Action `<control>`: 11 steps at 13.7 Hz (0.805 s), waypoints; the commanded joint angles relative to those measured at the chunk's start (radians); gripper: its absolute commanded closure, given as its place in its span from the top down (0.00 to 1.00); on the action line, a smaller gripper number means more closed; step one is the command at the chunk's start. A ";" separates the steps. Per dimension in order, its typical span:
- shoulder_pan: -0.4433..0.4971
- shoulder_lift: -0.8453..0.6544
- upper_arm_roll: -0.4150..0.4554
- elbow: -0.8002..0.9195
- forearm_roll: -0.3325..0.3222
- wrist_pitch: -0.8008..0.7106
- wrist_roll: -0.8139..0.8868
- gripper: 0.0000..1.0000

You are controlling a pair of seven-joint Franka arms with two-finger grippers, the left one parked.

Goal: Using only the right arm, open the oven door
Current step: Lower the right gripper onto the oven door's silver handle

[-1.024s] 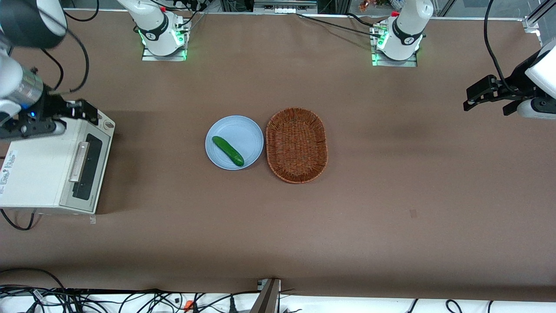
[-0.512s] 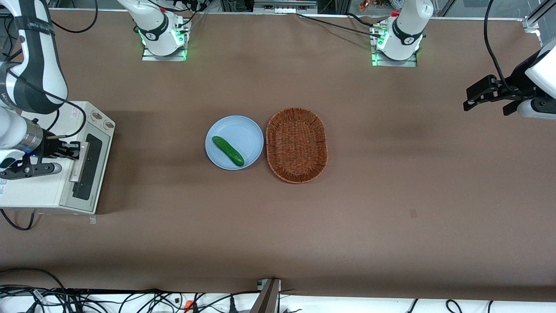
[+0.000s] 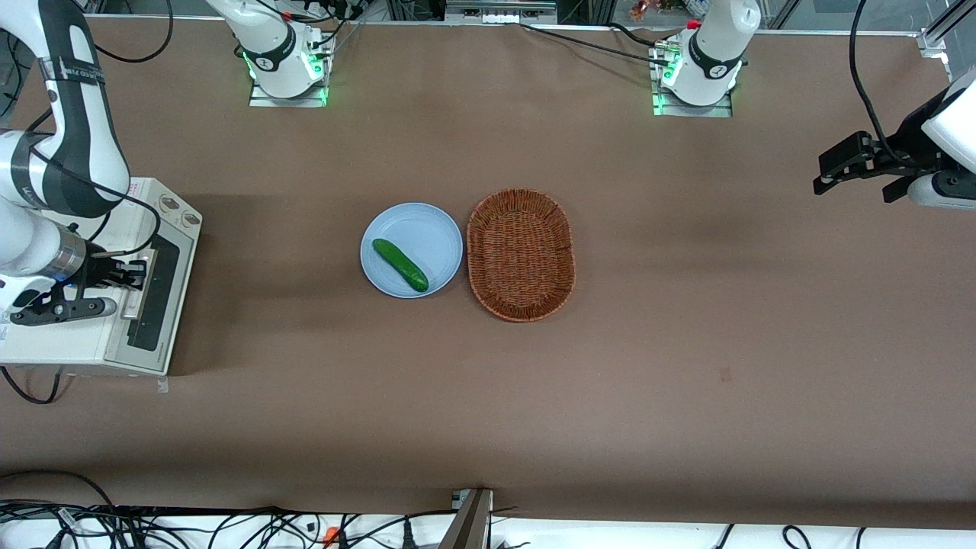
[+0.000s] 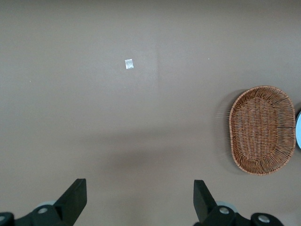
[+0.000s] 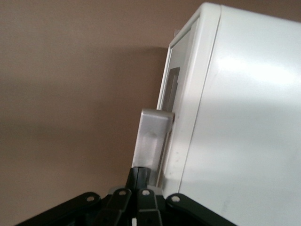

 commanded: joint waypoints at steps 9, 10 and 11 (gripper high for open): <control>0.085 0.113 0.003 -0.017 0.005 0.145 0.266 0.00; 0.107 0.132 0.003 -0.008 0.005 0.163 0.329 0.00; 0.127 0.151 0.003 -0.003 0.005 0.180 0.381 0.00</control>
